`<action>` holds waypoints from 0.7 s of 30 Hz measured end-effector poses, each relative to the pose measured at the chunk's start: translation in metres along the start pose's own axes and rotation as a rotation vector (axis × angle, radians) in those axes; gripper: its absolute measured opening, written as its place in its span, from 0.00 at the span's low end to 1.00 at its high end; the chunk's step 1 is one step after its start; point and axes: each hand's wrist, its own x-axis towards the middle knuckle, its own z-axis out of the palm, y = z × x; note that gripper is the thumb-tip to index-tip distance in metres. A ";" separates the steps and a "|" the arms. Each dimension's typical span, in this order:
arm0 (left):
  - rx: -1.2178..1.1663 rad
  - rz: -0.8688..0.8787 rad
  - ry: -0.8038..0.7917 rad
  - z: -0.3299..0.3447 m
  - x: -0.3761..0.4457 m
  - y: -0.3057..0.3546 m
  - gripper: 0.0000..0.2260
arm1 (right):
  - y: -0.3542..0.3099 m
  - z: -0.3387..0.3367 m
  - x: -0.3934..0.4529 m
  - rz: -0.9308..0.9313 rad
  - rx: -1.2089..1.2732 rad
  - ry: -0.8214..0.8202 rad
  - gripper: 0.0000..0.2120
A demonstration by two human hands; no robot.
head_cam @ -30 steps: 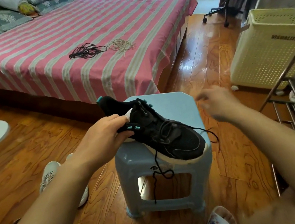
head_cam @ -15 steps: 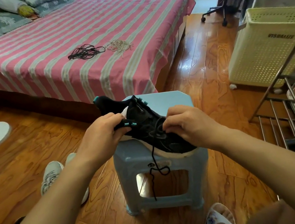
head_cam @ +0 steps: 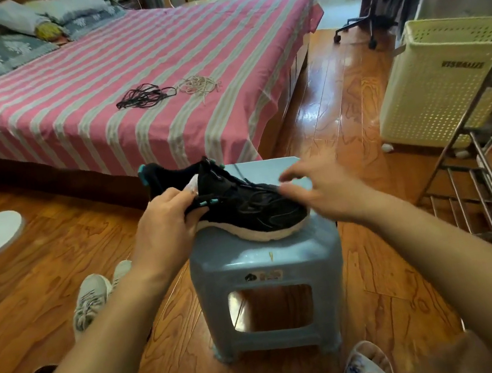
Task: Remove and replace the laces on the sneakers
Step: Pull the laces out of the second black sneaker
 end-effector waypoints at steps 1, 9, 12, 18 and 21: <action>-0.006 0.004 -0.007 0.001 -0.001 0.001 0.12 | -0.014 0.008 0.002 -0.026 -0.028 -0.101 0.17; -0.021 -0.007 -0.034 -0.004 -0.010 -0.006 0.07 | -0.010 0.021 0.005 0.024 -0.151 -0.083 0.19; -0.034 0.009 -0.045 -0.005 -0.009 -0.006 0.06 | 0.001 0.026 0.002 0.114 -0.140 -0.143 0.18; -0.029 -0.026 -0.048 -0.005 -0.008 -0.007 0.03 | 0.003 0.023 -0.006 0.165 -0.217 -0.067 0.18; -0.025 -0.024 -0.058 -0.005 -0.007 -0.007 0.03 | 0.022 0.010 -0.015 0.097 -0.156 -0.039 0.06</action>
